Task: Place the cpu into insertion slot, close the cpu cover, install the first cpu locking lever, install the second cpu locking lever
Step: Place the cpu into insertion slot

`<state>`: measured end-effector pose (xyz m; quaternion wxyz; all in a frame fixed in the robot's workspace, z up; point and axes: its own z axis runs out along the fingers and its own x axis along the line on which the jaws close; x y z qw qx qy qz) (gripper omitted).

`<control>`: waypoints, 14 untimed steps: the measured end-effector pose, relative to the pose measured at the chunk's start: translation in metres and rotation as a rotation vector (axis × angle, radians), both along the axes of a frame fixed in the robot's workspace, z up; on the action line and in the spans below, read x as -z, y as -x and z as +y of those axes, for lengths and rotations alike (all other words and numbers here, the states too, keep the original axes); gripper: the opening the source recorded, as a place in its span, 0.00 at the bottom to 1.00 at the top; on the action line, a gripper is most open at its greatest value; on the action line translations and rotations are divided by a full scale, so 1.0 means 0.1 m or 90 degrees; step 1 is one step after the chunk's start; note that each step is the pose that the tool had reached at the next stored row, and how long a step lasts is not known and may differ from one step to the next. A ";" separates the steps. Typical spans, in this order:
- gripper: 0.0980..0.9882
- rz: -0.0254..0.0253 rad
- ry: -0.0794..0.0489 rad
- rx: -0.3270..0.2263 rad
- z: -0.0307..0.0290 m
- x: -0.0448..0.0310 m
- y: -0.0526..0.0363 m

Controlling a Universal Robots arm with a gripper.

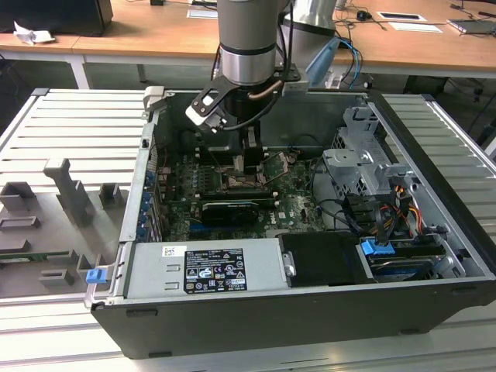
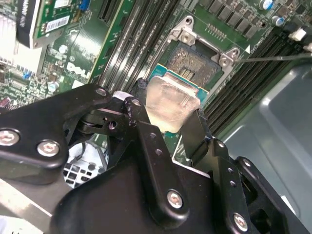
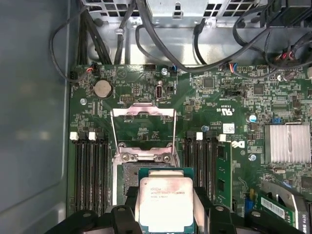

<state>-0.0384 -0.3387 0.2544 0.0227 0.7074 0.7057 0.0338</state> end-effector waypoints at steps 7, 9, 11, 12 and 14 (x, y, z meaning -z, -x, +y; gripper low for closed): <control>0.48 0.0001 -0.001 -0.003 0.034 0.131 0.039; 0.48 0.0000 -0.001 -0.004 0.052 0.157 0.040; 0.48 0.0001 -0.001 -0.004 0.067 0.206 0.047; 0.48 0.0000 -0.001 -0.004 0.072 0.224 0.050; 0.48 0.0000 -0.001 -0.005 0.094 0.271 0.054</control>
